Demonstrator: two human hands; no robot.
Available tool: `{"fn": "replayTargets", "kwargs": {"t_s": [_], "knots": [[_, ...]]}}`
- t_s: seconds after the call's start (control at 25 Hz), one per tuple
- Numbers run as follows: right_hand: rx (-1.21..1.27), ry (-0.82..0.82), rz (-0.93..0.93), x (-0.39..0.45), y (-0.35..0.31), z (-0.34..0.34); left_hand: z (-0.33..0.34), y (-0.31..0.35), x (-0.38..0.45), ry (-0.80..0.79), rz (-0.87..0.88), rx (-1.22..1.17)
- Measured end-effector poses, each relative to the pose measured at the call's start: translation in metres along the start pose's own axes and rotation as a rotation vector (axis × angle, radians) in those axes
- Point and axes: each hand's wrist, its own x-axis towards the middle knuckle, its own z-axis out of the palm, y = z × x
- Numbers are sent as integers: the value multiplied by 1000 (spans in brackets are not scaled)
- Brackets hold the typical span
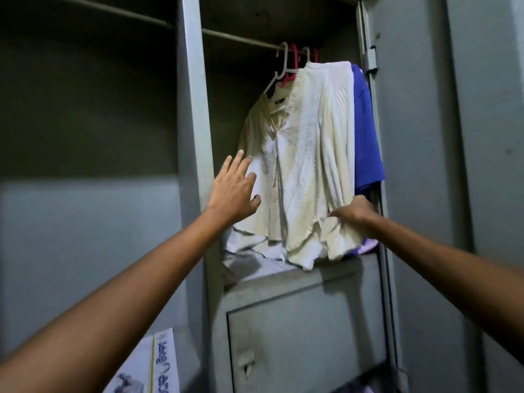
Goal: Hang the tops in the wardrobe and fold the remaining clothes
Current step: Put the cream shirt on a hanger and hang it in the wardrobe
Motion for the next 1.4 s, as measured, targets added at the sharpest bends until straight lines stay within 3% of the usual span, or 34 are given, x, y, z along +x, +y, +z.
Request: {"fn": "replayTargets", "kwargs": {"t_s": [0.2, 0.44, 0.72, 1.04, 1.16, 1.4], "knots": [[50, -141, 99, -69, 27, -19, 23, 74, -67, -234, -69, -522], [-53, -362, 177, -167, 78, -60, 18, 171, -151, -417, -372, -1050], [-5, -551, 378, -297, 184, -103, -5, 298, -282, -800, -638, -1292], [-181, -847, 793, -468, 343, -168, -72, 463, -424, -1529, -607, -1324], [-147, -768, 888, -506, 383, -217, -103, 530, -440, -1666, -556, -1354], [-58, -323, 1054, -528, 448, -352, -156, 675, -409, -1639, -452, -1507]]}}
